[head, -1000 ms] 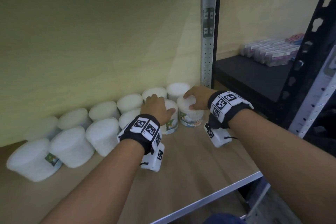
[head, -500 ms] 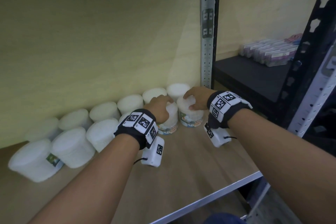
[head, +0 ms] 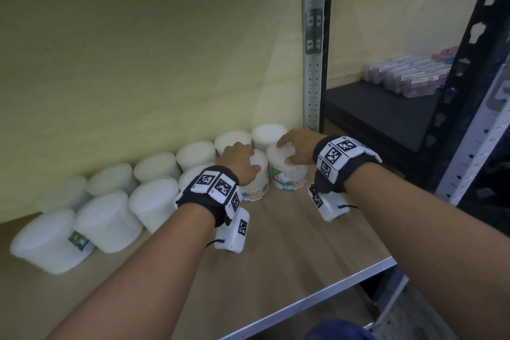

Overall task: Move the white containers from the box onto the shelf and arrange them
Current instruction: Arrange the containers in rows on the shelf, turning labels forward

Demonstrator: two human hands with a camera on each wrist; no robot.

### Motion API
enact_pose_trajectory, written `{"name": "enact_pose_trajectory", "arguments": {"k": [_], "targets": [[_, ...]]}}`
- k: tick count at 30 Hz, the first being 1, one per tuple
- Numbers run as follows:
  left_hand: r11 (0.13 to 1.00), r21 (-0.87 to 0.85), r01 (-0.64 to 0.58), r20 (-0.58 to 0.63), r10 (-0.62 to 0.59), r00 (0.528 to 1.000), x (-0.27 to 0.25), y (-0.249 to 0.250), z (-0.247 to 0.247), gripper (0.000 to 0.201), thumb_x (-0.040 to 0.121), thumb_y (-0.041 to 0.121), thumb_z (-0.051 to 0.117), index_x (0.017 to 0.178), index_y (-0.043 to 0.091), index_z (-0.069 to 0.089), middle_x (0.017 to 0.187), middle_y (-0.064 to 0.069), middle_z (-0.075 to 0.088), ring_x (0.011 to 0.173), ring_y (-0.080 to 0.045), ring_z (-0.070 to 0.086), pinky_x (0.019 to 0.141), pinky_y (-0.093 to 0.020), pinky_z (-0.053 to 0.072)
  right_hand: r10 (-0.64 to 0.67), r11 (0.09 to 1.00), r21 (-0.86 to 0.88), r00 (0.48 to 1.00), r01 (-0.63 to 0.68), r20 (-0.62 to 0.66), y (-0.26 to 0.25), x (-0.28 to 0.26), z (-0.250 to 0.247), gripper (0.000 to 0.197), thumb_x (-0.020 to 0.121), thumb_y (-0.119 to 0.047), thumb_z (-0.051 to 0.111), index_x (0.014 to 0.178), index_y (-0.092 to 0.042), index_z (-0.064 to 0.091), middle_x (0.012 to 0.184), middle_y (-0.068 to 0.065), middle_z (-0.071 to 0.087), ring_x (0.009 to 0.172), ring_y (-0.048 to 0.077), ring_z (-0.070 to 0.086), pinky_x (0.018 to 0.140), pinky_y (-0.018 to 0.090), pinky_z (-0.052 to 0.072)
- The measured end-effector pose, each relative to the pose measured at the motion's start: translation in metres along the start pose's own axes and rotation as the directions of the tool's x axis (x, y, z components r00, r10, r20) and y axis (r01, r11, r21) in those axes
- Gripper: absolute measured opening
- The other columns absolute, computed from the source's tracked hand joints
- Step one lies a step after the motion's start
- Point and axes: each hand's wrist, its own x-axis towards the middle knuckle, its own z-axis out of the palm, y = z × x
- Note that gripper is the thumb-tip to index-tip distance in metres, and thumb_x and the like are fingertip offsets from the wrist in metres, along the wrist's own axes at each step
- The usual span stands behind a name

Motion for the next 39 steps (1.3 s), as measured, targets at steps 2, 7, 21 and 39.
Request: {"name": "enact_pose_trajectory", "arguments": {"k": [2,7,21,39], "targets": [[0.999,-0.032,-0.006,0.005,0.006,1.0,0.0,-0.001,0.0,0.053,0.094,0.033,0.053,0.142,0.015,0.039,0.146,-0.009,0.038,0.135,-0.028,0.036,0.11,-0.04,0.035,0.001,1.0,0.0,1.0,-0.001,-0.002,0.0,0.0,0.0,0.052,0.091,-0.024,0.062,0.14,-0.018,0.046,0.147,0.007,0.039,0.134,0.026,0.042,0.109,0.033,0.034],[1.0,-0.026,-0.001,-0.014,0.001,1.0,-0.002,0.001,0.002,0.05,0.095,0.031,0.052,0.141,0.015,0.041,0.142,-0.009,0.041,0.133,-0.029,0.037,0.108,-0.043,0.037,0.002,1.0,-0.004,1.0,-0.002,-0.002,-0.001,0.0,0.002,0.053,0.09,-0.025,0.062,0.14,-0.018,0.046,0.147,0.007,0.04,0.133,0.026,0.043,0.109,0.033,0.036],[0.999,0.024,-0.041,0.016,0.041,0.999,-0.04,0.015,0.005,0.051,0.095,0.035,0.05,0.141,0.016,0.04,0.141,-0.008,0.04,0.132,-0.029,0.036,0.107,-0.043,0.038,0.01,1.0,0.01,1.0,-0.01,0.025,0.002,-0.042,0.003,0.053,0.09,-0.028,0.062,0.14,-0.02,0.046,0.149,0.004,0.036,0.136,0.024,0.039,0.112,0.033,0.033],[0.993,-0.011,-0.117,-0.023,0.116,0.993,-0.138,0.065,0.019,0.043,0.092,0.035,0.051,0.131,0.016,0.049,0.136,-0.006,0.048,0.129,-0.028,0.039,0.106,-0.041,0.036,0.056,0.997,0.053,0.997,-0.059,0.057,0.02,-0.151,0.013,0.052,0.09,-0.03,0.061,0.139,-0.028,0.045,0.148,0.001,0.039,0.135,0.023,0.04,0.112,0.034,0.033]]}}
